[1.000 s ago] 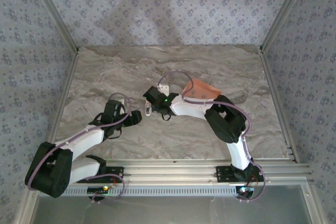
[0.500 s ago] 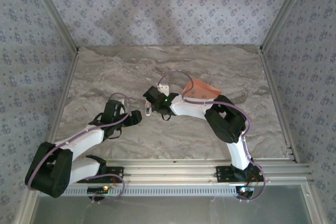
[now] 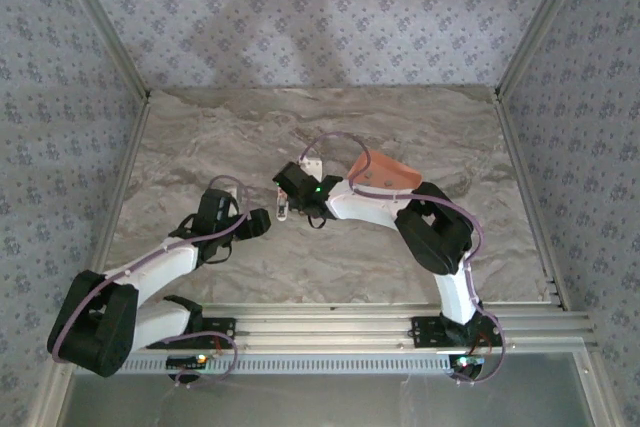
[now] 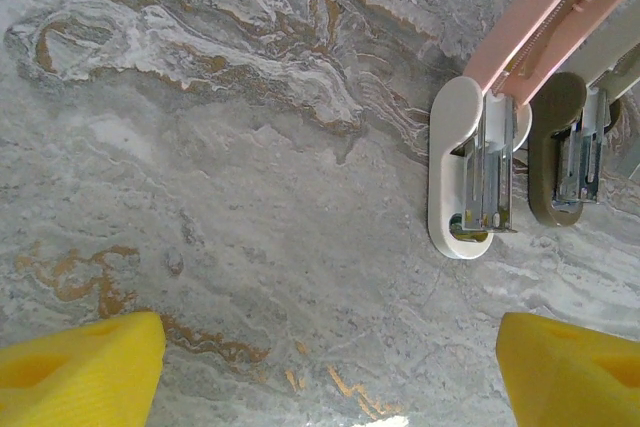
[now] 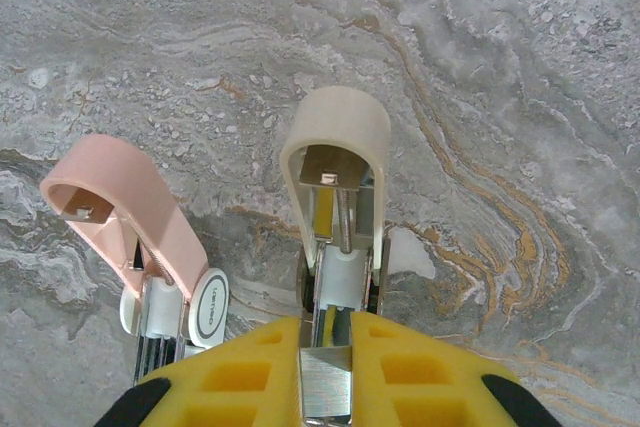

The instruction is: Load the staples into the stapler

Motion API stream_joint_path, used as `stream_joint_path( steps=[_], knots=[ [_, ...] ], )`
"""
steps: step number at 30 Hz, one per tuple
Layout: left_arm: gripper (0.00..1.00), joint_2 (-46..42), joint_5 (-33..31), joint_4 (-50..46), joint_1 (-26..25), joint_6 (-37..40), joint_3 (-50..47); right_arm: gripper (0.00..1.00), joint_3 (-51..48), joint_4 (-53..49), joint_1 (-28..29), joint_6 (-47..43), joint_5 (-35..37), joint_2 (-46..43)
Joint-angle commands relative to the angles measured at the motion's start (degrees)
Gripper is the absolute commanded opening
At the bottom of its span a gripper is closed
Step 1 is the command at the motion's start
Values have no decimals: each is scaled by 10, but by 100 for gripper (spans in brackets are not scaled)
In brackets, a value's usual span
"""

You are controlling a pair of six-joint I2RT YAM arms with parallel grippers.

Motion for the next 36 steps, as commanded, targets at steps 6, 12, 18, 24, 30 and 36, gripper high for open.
stream_joint_path(
  steps=[6,12,18,24,30,36],
  knots=[
    [86,-5,0,-11,3,12,18,16,8,-5,-5,12,-8,9],
    [86,-6,0,-13,4,12,18,16,6,-6,-6,15,-13,13],
    [86,-7,3,-14,3,11,19,16,3,-12,-7,20,-14,20],
    [86,-8,4,-14,4,10,20,16,0,-18,-6,21,-12,21],
    [86,-7,6,-15,4,9,20,16,1,-33,-3,22,-8,22],
    [86,-8,5,-16,4,9,20,16,13,-74,5,9,11,24]
  ],
)
